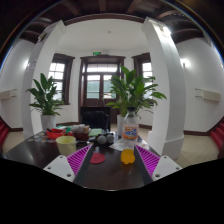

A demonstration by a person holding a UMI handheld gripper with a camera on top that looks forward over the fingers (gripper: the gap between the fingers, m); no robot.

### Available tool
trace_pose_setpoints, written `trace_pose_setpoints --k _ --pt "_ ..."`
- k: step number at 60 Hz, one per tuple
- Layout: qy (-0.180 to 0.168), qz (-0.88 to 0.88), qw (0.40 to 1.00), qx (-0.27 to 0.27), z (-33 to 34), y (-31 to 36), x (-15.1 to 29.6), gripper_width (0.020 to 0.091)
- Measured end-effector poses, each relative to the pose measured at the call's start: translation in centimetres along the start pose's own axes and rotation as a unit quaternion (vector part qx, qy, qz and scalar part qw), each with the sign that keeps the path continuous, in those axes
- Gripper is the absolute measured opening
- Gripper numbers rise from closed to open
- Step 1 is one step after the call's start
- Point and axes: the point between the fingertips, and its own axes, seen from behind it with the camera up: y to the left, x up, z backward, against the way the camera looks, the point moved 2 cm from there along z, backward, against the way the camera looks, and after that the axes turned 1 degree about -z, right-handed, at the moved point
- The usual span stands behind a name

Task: Pour water

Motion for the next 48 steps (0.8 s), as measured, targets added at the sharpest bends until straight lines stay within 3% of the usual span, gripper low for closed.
trace_pose_setpoints --k 9,20,31,37,38,40,48 --pt "-0.006 0.022 1.000 -0.018 -2.0 -1.0 1.1 0.0829" --pt "-0.015 0.037 0.999 -0.022 -9.6 -2.2 2.8 0.0836" --pt "0.002 0.027 0.999 -0.028 -15.6 -3.2 3.4 0.0828" --pt "0.003 0.016 1.000 -0.025 -18.4 -3.3 3.6 0.0711" --pt "0.001 0.015 1.000 -0.024 -18.8 -3.3 3.6 0.0627" --pt "-0.001 0.014 1.000 -0.023 -19.4 -3.5 3.8 0.0554" --pt "-0.006 0.018 1.000 -0.018 -20.1 -3.5 3.7 0.0417"
